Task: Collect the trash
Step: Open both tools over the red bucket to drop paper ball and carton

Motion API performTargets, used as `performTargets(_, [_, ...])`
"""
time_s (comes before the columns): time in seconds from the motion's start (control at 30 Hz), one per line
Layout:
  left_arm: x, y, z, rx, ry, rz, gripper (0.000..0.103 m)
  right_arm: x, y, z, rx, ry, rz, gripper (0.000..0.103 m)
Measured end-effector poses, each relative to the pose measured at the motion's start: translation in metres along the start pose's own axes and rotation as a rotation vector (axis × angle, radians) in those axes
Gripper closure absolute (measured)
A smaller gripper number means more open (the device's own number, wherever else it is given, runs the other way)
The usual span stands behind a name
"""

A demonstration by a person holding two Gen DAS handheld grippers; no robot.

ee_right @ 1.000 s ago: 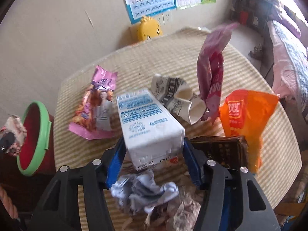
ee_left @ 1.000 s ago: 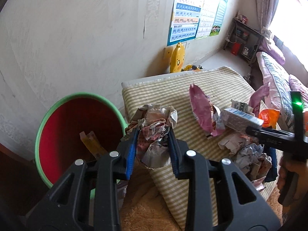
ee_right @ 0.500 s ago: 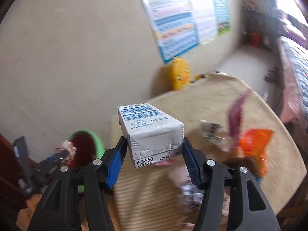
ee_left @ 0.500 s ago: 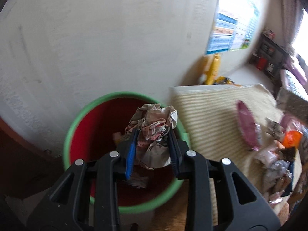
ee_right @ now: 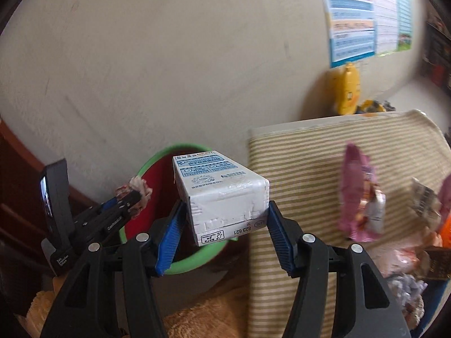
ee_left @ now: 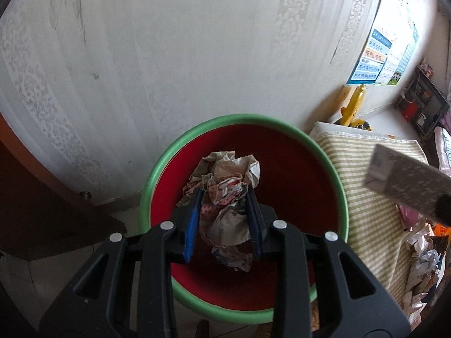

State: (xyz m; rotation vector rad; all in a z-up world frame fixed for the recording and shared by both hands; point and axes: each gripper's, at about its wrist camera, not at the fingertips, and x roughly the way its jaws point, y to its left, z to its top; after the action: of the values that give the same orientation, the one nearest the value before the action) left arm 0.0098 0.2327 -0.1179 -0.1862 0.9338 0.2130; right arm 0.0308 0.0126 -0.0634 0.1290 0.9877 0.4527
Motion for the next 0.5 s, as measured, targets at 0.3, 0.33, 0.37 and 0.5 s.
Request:
performTargets(0.3, [0.009, 0.007, -0.001, -0.013, 0.019, 0.005, 0.069, 0.033, 0.025, 0.004, -0.060, 0.048, 0.013, 0.047])
performTargets(0.33, [0.010, 0.007, 0.000, -0.016, 0.022, 0.013, 0.064, 0.034, 0.026, 0.003, -0.061, 0.052, 0.016, 0.045])
performTargets(0.37, [0.011, 0.007, 0.000, -0.021, 0.025, 0.020, 0.048, 0.036, 0.026, 0.003, -0.060, 0.060, 0.019, 0.045])
performTargets(0.5, [0.011, 0.005, 0.001, -0.021, 0.019, 0.018, 0.042, 0.035, 0.024, 0.000, -0.036, 0.069, 0.019, 0.045])
